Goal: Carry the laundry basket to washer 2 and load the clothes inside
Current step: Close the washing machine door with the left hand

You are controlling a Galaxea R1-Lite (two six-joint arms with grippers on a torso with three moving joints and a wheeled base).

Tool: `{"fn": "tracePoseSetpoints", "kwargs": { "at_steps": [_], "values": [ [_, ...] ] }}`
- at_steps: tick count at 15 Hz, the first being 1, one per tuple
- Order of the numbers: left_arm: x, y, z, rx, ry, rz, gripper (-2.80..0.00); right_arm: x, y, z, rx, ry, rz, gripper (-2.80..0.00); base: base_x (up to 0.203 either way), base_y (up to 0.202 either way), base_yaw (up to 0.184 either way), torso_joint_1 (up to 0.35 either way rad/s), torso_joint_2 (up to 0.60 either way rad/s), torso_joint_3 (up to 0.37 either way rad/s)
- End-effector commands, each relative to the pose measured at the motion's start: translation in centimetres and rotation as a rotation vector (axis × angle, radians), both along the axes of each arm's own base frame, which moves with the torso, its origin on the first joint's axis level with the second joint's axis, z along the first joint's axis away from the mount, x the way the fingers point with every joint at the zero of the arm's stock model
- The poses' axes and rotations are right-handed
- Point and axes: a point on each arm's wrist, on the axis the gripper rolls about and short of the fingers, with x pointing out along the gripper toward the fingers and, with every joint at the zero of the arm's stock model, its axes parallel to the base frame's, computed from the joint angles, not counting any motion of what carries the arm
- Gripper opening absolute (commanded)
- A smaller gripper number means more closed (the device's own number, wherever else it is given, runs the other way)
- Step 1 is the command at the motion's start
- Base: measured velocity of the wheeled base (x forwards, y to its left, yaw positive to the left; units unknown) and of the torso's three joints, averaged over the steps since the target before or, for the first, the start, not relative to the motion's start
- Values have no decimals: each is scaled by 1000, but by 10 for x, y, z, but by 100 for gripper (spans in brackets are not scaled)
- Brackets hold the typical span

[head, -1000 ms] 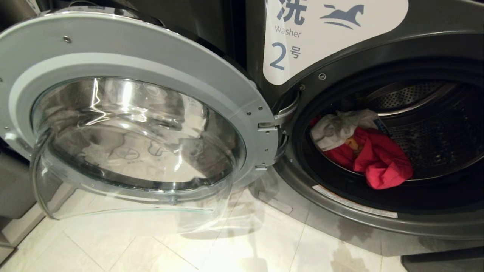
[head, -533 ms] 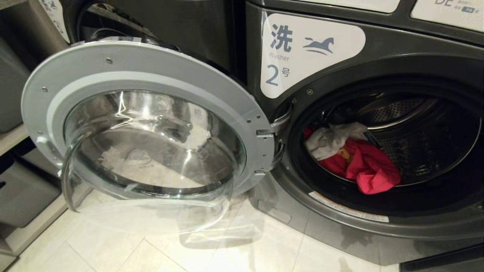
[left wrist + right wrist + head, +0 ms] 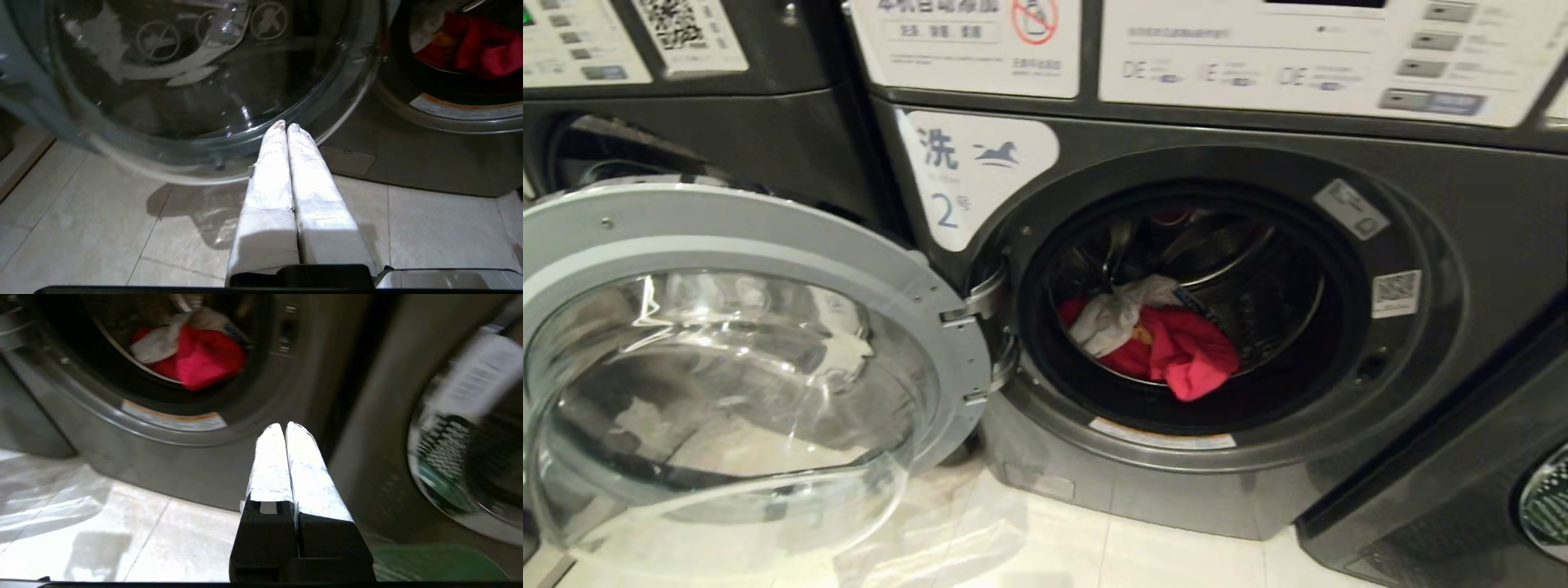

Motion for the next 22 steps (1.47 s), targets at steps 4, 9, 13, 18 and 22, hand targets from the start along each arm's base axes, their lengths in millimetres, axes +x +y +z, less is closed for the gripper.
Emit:
{"fn": "tracePoseSetpoints", "kwargs": {
  "at_steps": [4,9,13,18,22],
  "values": [
    [0,0,0,1,1,0,-280,3,0,-9,0,35,1,-280,0,3,-113,0,-2,199],
    [0,0,-1,-2,3,0,-280,3,0,-9,31,31,-2,-280,0,0,0,2,1,61],
    [0,0,-1,-1,3,0,-280,3,0,-9,31,29,-2,-280,0,0,0,0,0,0],
    [0,0,-1,-2,3,0,-280,3,0,-9,32,29,-2,-280,0,0,0,0,0,0],
    [0,0,0,4,-1,0,-280,3,0,-9,31,30,-2,-280,-116,0,-1,5,2,1]
  ]
}}
